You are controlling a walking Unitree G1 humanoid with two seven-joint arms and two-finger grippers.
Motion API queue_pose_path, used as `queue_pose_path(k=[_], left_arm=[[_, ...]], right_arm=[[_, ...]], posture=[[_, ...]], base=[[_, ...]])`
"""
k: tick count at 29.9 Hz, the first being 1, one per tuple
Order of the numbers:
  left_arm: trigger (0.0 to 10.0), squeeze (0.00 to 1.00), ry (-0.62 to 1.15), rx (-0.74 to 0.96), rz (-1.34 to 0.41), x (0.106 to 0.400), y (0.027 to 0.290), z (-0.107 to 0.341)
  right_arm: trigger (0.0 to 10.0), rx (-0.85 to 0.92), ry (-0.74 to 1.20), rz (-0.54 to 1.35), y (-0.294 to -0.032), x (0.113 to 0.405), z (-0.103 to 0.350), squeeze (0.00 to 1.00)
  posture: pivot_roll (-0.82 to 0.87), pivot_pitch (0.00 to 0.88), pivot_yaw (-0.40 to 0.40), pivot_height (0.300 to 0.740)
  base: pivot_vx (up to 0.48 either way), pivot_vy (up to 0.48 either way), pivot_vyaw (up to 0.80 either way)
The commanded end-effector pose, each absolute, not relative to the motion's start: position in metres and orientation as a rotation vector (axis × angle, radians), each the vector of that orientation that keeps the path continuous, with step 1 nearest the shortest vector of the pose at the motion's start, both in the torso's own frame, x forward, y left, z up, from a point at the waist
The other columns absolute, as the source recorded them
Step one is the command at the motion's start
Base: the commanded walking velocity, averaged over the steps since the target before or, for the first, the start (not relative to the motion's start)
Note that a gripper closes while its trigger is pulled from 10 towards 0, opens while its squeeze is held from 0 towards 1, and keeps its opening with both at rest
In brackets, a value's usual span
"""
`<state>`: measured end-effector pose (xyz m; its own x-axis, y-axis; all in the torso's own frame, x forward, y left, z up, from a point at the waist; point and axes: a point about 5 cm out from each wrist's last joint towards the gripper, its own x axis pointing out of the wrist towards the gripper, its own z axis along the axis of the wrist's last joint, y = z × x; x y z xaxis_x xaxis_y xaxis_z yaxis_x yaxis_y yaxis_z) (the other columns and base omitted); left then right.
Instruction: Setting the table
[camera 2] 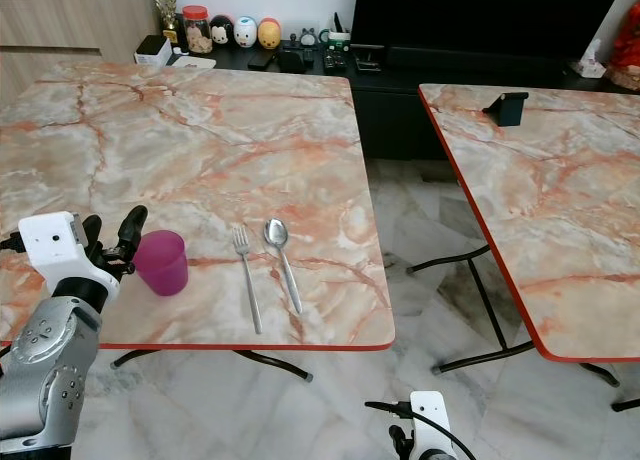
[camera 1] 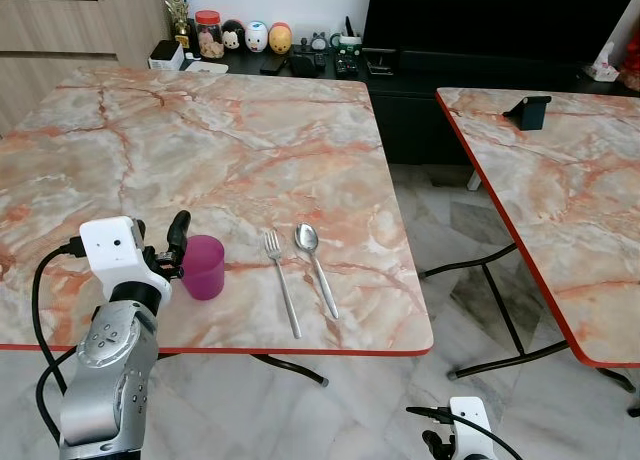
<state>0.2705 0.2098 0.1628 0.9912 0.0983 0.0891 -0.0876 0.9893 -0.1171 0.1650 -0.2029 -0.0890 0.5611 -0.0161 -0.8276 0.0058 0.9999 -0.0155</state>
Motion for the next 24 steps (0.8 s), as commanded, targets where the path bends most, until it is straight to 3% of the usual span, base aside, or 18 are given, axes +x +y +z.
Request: queue_pose_path(k=[1,14,21,24], left_arm=[[10.0,0.0,-0.116,-0.121,0.087,0.272,0.207,0.169],[10.0,0.0,-0.153,-0.137,0.056,0.277,0.198,0.178],[10.0,0.0,-0.163,-0.138,0.003,0.278,0.194,0.182],[10.0,0.0,-0.128,-0.14,-0.1,0.277,0.185,0.182]], right_arm=[[10.0,-0.011,0.976,-0.018,-0.205,0.164,-0.089,0.0],[10.0,-0.018,0.98,-0.007,-0.204,0.164,-0.089,0.0],[10.0,-0.016,0.978,-0.007,-0.204,0.164,-0.089,0.0],[10.0,-0.017,0.979,-0.005,-0.204,0.164,-0.089,0.0]], posture=[[0.08,0.0,-0.079,0.74],[0.08,0.0,-0.078,0.74],[0.09,0.0,-0.078,0.74],[0.09,0.0,-0.078,0.74]], base=[[0.0,0.428,0.0],[0.0,0.424,0.0],[0.0,0.0,0.0],[0.0,0.0,0.0]])
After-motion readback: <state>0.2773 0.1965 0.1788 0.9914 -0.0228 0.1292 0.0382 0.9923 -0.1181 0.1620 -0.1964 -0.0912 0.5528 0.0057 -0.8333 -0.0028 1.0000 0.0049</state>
